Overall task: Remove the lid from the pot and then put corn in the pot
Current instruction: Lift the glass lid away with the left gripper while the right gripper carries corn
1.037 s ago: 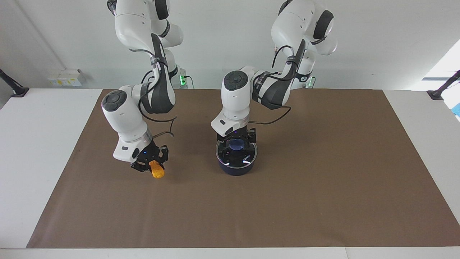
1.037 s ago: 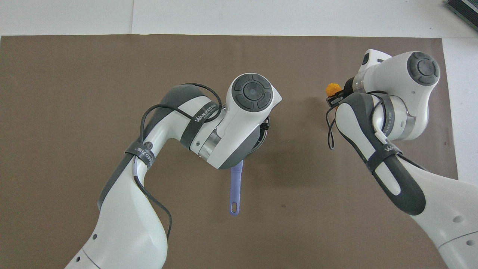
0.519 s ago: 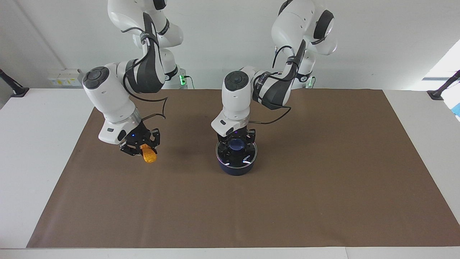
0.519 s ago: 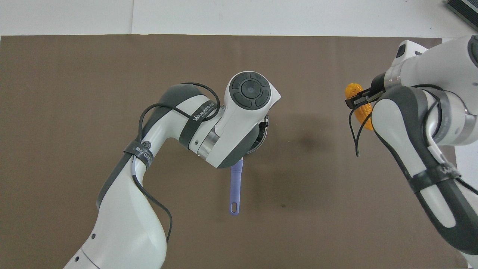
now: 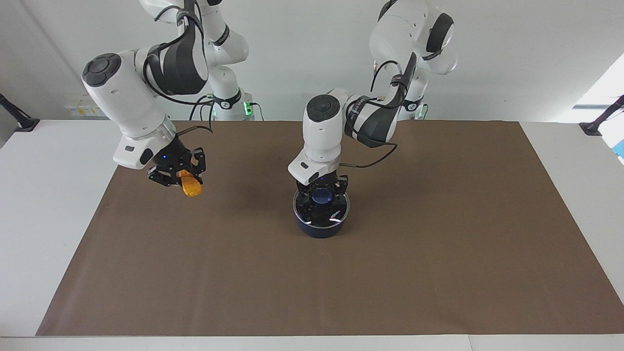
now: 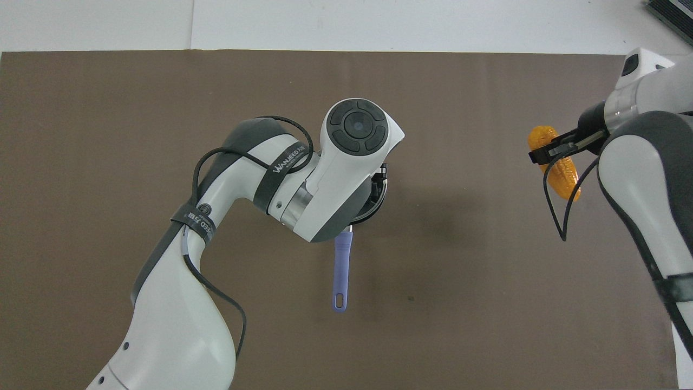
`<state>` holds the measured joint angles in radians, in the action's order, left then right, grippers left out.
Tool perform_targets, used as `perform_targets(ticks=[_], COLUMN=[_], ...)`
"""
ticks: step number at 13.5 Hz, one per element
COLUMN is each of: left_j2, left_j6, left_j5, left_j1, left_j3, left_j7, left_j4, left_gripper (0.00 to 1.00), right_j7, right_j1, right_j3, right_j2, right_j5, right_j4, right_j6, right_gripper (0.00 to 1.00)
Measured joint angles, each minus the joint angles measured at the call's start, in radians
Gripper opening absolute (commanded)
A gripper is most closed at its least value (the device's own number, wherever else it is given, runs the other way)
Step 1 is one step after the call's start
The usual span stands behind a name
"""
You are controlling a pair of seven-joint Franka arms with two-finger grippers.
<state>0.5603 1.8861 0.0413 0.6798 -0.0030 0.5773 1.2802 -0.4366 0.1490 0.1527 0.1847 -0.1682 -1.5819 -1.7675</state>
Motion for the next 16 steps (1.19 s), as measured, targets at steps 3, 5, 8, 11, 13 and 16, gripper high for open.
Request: perform_targets(ticks=[3, 5, 8, 11, 13, 16], left_j2=[-0.047, -0.073, -0.111, -0.161, -0.197, -0.22], left_j6=[-0.023, -0.047, -0.096, -0.145, -0.16, -0.179], left_j5=[0.0, 0.001, 0.0, 0.0, 0.0, -0.001], left_j1=[-0.015, -0.024, -0.069, -0.149, -0.207, -0.28], left_j3=[0.004, 0.014, 0.019, 0.021, 0.022, 0.023], left_j7=[-0.001, -0.002, -0.072, -0.209, -0.299, -0.408], left_j4=[-0.004, -0.005, -0.004, 0.017, 0.05, 0.081], left_gripper=[0.0, 0.0, 0.0, 0.0, 0.0, 0.0], right_j7=[0.003, 0.05, 0.168, 0.321, 0.427, 0.62], right_j1=[0.0, 0.004, 0.049, 0.122, 0.179, 0.283], right_j3=[0.007, 0.005, -0.005, -0.011, -0.013, -0.015], right_j2=[-0.017, -0.03, -0.036, -0.036, -0.03, 0.014], right_j5=[0.002, 0.005, 0.052, 0.074, 0.082, 0.101], right_j4=[0.038, 0.041, 0.043, 0.043, 0.042, 0.042], right_j6=[0.06, 0.07, 0.07, 0.069, 0.059, 0.019], right_gripper=[0.0, 0.0, 0.0, 0.0, 0.0, 0.0])
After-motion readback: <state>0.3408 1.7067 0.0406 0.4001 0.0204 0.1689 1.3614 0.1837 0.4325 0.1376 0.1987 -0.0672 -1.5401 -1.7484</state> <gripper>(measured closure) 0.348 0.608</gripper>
